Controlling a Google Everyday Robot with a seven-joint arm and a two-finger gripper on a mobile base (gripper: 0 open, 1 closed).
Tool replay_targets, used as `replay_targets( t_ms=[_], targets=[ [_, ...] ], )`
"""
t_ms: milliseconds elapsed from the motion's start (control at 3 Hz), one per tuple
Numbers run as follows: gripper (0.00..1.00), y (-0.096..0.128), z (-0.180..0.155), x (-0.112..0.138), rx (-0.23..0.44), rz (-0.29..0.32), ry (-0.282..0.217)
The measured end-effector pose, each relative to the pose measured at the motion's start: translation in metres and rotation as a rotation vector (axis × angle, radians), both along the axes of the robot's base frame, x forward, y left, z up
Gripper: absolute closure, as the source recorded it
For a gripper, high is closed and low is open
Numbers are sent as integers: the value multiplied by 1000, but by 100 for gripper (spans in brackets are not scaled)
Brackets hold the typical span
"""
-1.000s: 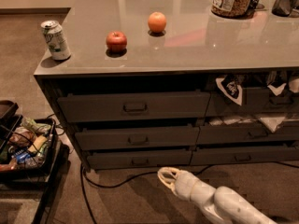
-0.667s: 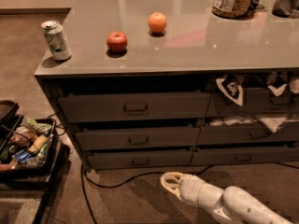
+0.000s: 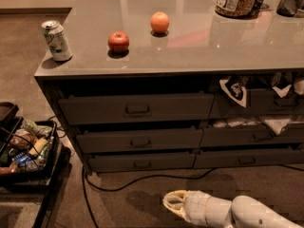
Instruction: Close middle drawer
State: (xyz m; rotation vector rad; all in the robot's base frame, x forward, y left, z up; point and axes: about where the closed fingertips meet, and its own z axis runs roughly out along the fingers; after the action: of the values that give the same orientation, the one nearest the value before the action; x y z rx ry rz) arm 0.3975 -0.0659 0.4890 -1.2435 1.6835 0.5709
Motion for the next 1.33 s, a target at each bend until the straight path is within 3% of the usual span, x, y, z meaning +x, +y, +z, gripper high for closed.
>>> replay_targets(
  t_ms=[333,667,1333],
  targets=[
    [100,0,0,0,0,0,0],
    [81,0,0,0,0,0,0],
    [35,0,0,0,0,0,0]
  ],
)
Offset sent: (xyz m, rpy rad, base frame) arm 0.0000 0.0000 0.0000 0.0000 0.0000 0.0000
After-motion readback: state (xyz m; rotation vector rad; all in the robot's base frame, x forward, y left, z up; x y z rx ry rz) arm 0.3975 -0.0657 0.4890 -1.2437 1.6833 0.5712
